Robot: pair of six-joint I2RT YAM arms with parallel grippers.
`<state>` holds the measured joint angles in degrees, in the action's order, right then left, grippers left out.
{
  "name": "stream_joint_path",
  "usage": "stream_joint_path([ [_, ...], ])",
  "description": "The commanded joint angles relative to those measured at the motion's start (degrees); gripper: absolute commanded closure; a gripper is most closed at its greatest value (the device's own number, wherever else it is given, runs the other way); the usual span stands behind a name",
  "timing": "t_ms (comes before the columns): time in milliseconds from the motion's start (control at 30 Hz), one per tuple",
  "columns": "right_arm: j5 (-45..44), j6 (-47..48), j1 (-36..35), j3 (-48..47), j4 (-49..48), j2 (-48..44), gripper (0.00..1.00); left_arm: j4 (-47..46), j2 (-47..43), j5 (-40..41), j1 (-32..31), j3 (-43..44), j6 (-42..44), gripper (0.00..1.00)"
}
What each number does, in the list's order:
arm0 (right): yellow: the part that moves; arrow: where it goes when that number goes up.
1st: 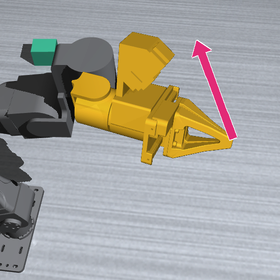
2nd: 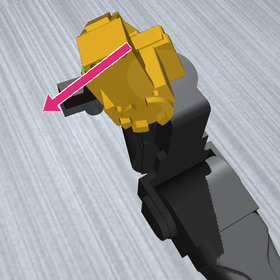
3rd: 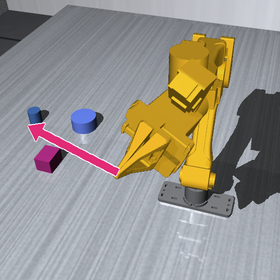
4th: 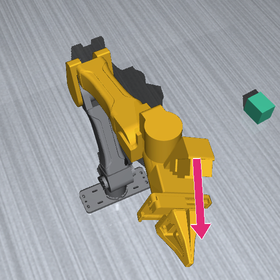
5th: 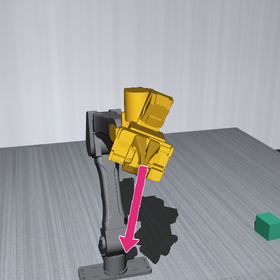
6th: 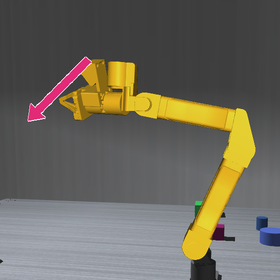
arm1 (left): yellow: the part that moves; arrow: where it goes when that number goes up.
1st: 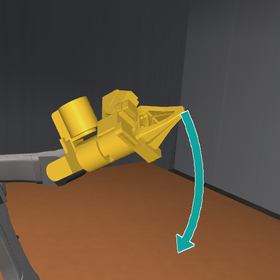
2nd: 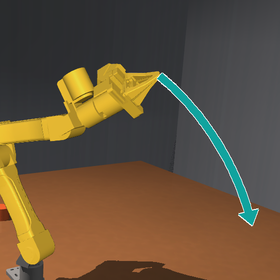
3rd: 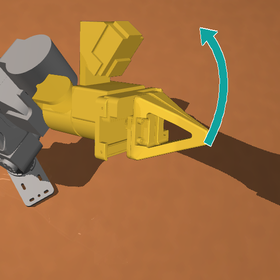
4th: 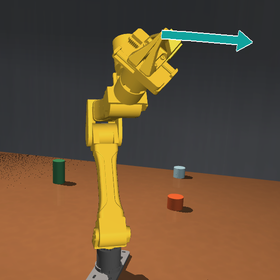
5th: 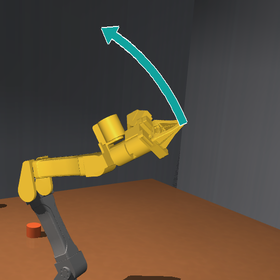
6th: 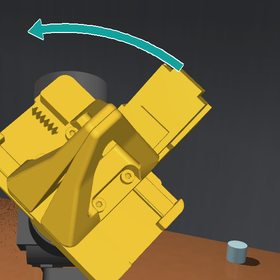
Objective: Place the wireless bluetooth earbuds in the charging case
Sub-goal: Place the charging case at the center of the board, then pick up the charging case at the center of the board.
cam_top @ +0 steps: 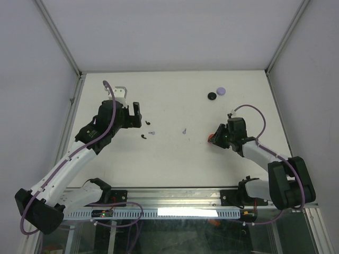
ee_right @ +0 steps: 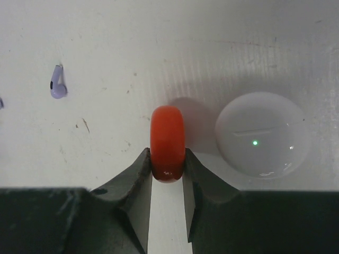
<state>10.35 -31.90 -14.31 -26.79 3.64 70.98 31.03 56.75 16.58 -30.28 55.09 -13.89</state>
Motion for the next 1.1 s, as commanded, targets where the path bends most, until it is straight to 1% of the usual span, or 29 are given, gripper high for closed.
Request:
stream_joint_path([
  [0,0.5,-0.4,0.5,-2.3,0.0,1.1,0.7,-1.5,-0.8,1.0,1.4,-0.5,1.7,0.01],
  [167,0.5,0.2,0.6,-3.4,3.4,0.6,0.54,-1.5,-1.1,-0.5,3.0,-1.0,1.7,0.01],
  [267,0.3,0.8,0.5,-3.9,7.2,-1.2,0.47,-1.7,-1.5,-1.9,4.1,-1.0,1.2,0.01],
  [467,-2.7,3.9,-0.5,-8.7,15.6,-7.9,0.39,-1.9,-1.5,-3.6,6.7,-1.2,0.2,0.01],
  [533,-4.4,5.4,-1.2,-10.8,15.6,-9.1,0.37,-2.1,-1.5,-4.5,7.6,-1.3,0.0,0.01],
  [600,-6.8,7.3,-1.9,-12.3,12.8,-8.9,0.34,-2.2,-1.6,-5.5,8.8,-1.4,-0.2,0.01],
  [700,-9.4,9.4,-2.0,-16.0,9.0,-5.1,0.32,-2.5,-2.0,-7.0,10.2,-1.7,-0.3,0.01],
  [867,-11.8,13.4,-1.8,-20.7,-1.4,5.4,0.3,-2.7,-2.3,-8.7,11.8,-2.1,-0.4,0.01],
  [933,-12.4,15.7,-1.5,-23.4,-3.7,9.7,0.28,-2.9,-2.1,-9.4,12.3,-2.2,-0.3,0.01],
  [1067,-9.4,20.0,1.1,-29.5,-8.0,18.4,0.25,-2.9,-1.4,-11.1,13.1,-2.1,-0.2,0.01],
])
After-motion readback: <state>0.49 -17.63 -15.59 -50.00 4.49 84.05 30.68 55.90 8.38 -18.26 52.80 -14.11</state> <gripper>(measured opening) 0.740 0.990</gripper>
